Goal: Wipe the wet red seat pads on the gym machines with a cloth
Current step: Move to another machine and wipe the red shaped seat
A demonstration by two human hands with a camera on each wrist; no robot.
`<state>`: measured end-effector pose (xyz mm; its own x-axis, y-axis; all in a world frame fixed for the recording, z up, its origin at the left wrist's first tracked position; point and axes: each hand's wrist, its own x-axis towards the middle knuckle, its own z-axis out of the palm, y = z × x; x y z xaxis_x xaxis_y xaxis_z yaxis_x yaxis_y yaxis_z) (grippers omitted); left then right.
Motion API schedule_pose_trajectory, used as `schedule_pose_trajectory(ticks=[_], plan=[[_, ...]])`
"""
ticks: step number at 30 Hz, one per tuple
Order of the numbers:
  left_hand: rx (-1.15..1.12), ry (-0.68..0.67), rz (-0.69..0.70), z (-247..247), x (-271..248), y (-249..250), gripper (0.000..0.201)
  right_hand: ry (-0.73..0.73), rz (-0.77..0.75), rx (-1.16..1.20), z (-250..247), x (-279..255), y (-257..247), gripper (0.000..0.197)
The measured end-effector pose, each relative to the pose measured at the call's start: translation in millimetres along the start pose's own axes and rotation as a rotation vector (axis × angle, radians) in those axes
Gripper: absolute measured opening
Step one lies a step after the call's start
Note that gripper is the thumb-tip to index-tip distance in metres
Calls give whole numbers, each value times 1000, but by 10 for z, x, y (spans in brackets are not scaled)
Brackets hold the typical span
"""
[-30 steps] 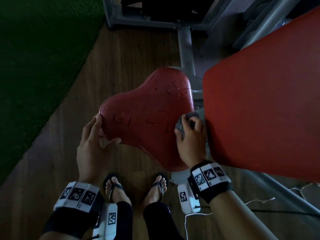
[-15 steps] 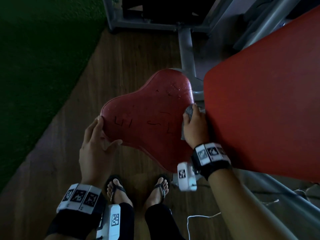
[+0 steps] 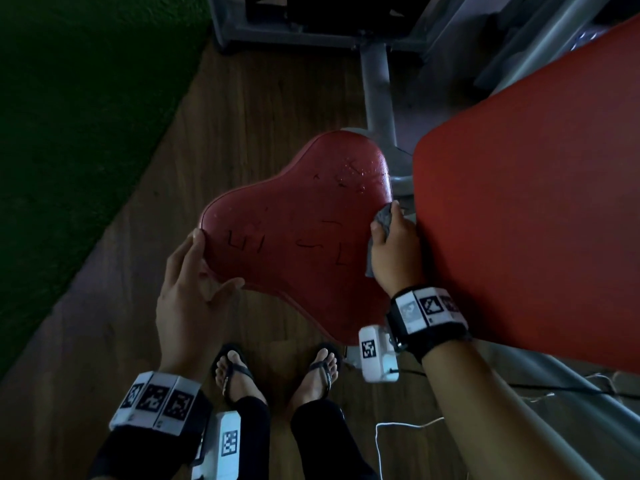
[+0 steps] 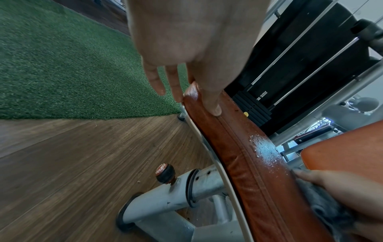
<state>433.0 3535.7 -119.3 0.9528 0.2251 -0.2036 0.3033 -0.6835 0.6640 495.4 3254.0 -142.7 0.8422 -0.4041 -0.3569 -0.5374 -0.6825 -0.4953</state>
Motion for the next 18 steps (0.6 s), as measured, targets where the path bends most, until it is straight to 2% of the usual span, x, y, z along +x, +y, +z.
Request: schedule_pose_trajectory(ticks=[5,9,14,18], plan=[[13,0,18,-3,6,0,86,39,-42,-49,8,194,-109,54],[16,-12,6,-8,10,-2,87,70,-68,-146,25,584,-404,51],[1,-22,5,-4,10,34,85,-26,-53,-155,24,1189,-743,35],[13,-26,1,-22,8,57,85,-43,-103,-98,2,1091,-655,38]])
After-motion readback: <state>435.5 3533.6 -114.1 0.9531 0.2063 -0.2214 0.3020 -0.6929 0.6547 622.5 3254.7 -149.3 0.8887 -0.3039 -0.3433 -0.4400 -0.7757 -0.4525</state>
